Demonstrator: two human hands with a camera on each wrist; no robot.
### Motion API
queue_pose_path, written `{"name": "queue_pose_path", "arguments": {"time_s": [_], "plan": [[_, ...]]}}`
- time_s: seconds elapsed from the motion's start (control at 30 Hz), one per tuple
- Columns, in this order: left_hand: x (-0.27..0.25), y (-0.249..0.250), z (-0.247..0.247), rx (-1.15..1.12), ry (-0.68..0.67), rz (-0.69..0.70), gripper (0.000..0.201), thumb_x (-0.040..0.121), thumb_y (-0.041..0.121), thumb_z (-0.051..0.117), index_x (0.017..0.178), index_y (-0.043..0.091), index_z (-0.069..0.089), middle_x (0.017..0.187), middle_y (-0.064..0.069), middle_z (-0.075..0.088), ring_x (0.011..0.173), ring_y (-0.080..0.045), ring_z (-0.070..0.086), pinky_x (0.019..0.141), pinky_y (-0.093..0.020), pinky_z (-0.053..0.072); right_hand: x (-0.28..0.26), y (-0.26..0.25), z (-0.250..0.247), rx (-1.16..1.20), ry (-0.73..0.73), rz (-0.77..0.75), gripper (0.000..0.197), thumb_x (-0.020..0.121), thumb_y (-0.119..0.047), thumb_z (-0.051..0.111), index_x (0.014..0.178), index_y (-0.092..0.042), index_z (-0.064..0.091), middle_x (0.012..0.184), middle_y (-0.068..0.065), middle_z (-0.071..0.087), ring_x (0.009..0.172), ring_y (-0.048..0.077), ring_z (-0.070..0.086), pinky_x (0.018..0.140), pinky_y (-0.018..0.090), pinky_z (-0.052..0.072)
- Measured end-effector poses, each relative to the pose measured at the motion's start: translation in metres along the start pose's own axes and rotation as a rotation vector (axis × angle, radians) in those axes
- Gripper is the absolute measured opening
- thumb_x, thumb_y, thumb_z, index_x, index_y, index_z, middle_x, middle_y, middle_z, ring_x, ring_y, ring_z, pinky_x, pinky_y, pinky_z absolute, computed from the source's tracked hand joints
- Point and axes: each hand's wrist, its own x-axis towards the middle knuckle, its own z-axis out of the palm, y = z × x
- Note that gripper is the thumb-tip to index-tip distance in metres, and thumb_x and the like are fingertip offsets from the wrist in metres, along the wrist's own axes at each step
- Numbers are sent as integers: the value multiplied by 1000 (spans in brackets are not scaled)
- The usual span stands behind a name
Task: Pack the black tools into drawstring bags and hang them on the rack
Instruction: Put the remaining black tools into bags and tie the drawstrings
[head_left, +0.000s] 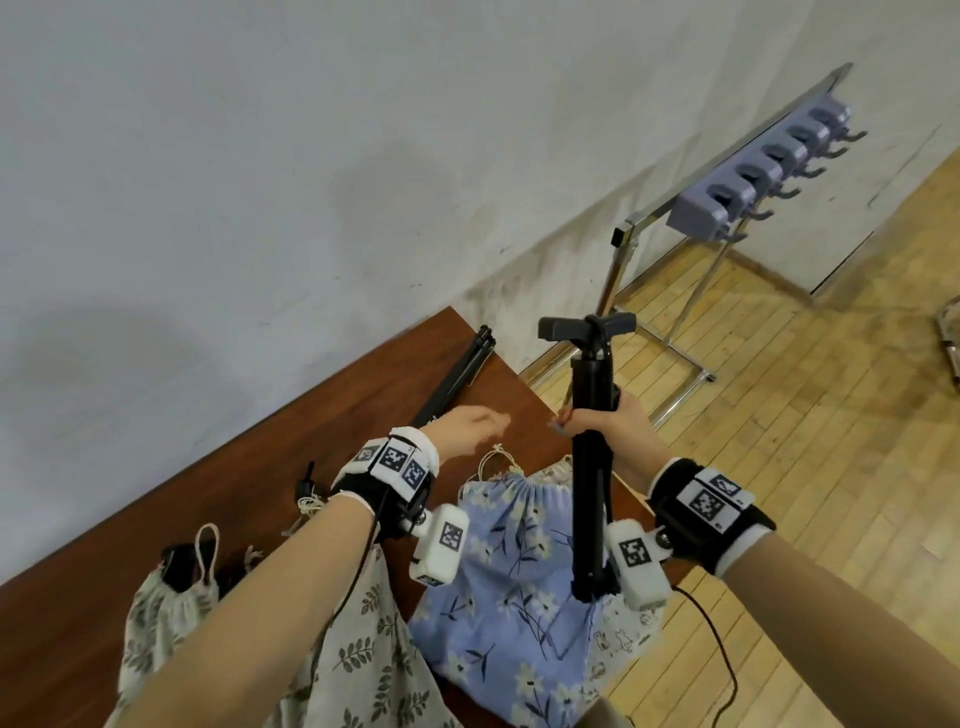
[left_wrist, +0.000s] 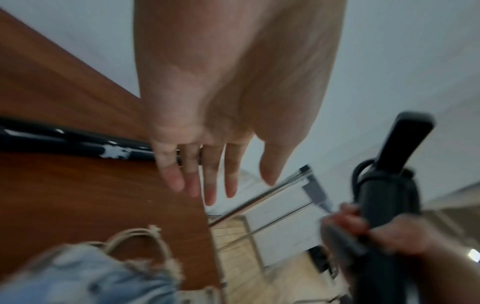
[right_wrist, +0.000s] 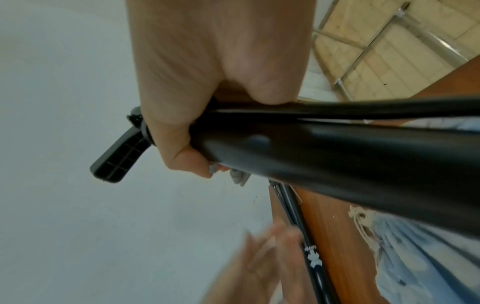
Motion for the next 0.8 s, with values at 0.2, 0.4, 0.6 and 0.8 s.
{"name": "queue_pose_path", "arguments": {"time_s": [0.2,0.4,0.6,0.8], "plan": [[26,-71,10,212,12,-230,42,96,26,53,134,6,51,136,-12,52,126,-26,48,99,-29,40,1,-5,-27,-207,81,15,26,66,8,72,86,-1,59,83,20,67,79,32,67,87,55,55],[61,-90,20,216,89,-151,29,94,23,56,122,17,59,128,-7,59,116,-22,56,99,-31,45,0,-4,-42,-106,39,80,38,63,0,74,97,3,57,83,21,64,98,42,66,84,44,58],[47,-12,38,76,45,185,21,92,33,58,106,19,65,104,4,66,105,-15,60,96,-34,47,-7,6,-44,355,-125,61,27,70,11,57,90,-6,50,96,20,60,122,36,57,99,45,49],[-20,54,48,-112,-181,464,14,91,24,61,104,19,63,92,7,65,92,-11,64,87,-30,54,-19,-1,-25,435,-232,-38,37,71,4,59,104,-11,51,140,11,54,130,28,50,107,54,40]]}}
